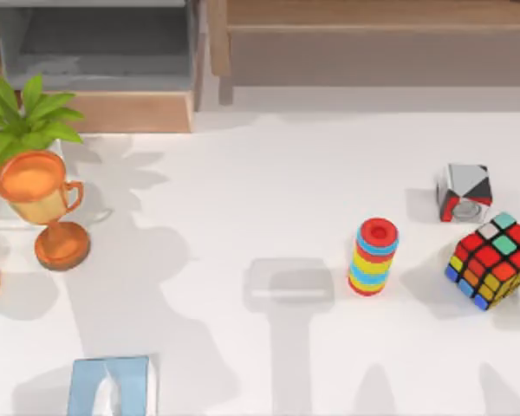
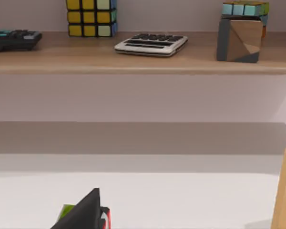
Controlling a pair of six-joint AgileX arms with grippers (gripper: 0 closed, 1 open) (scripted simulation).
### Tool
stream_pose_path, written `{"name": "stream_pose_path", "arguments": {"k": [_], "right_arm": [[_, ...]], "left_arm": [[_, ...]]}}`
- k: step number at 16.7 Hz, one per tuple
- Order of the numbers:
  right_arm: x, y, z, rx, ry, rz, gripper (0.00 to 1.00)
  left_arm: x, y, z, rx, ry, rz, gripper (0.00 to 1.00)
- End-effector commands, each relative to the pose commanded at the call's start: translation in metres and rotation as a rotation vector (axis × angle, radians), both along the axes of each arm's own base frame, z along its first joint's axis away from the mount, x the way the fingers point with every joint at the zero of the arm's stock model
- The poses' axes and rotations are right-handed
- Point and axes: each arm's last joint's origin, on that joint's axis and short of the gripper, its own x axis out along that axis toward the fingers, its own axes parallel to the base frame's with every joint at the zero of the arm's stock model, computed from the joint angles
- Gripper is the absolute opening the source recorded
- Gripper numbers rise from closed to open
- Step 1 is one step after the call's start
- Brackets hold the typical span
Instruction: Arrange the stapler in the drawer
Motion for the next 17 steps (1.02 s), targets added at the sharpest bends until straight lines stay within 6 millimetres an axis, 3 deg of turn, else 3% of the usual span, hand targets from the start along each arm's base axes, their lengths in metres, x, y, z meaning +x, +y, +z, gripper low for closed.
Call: {"name": "stream_pose_path", "arguments": {"k": [10,17], "right_arm": [[0.0,0.0,0.0,0.0,0.0,0.0,1.0],[0.0,0.0,0.0,0.0,0.0,0.0,1.0]], "left_arm": [[-0.001,0.0018,-0.0084,-0.002,-0.003,0.005,0.0],[-0.001,0.0018,-0.0084,-0.002,-0.003,0.005,0.53]]}}
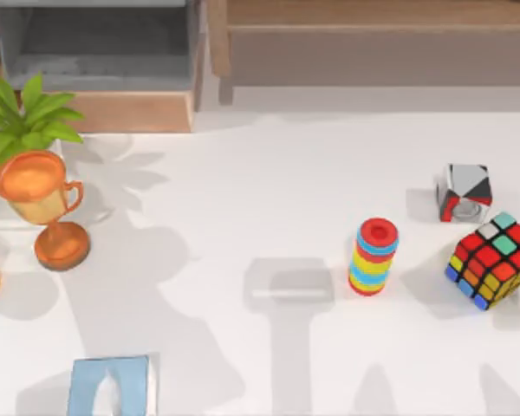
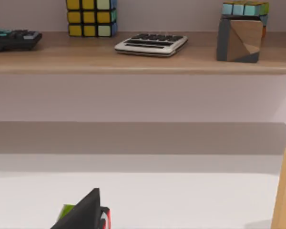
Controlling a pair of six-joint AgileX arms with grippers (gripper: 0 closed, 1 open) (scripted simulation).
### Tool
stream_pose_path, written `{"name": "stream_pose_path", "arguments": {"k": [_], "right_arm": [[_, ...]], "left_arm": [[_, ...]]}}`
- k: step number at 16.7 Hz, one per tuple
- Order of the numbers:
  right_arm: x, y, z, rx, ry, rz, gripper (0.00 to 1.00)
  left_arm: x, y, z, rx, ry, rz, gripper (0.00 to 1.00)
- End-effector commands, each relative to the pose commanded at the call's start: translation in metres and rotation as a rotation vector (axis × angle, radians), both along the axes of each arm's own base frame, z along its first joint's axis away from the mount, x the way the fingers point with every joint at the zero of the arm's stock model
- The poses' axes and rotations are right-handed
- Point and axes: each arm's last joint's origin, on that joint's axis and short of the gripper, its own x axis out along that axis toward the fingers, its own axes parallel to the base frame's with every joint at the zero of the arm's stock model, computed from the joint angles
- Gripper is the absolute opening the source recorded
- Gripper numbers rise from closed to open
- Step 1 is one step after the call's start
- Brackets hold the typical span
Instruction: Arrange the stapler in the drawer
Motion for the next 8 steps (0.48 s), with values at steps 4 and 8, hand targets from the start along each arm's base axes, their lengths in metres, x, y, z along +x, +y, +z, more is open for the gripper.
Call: {"name": "stream_pose_path", "arguments": {"k": [4,8], "right_arm": [[0.0,0.0,0.0,0.0,0.0,0.0,1.0],[0.0,0.0,0.0,0.0,0.0,0.0,1.0]], "left_arm": [[0.0,0.0,0.0,0.0,0.0,0.0,0.83],[0.0,0.0,0.0,0.0,0.0,0.0,1.0]]}}
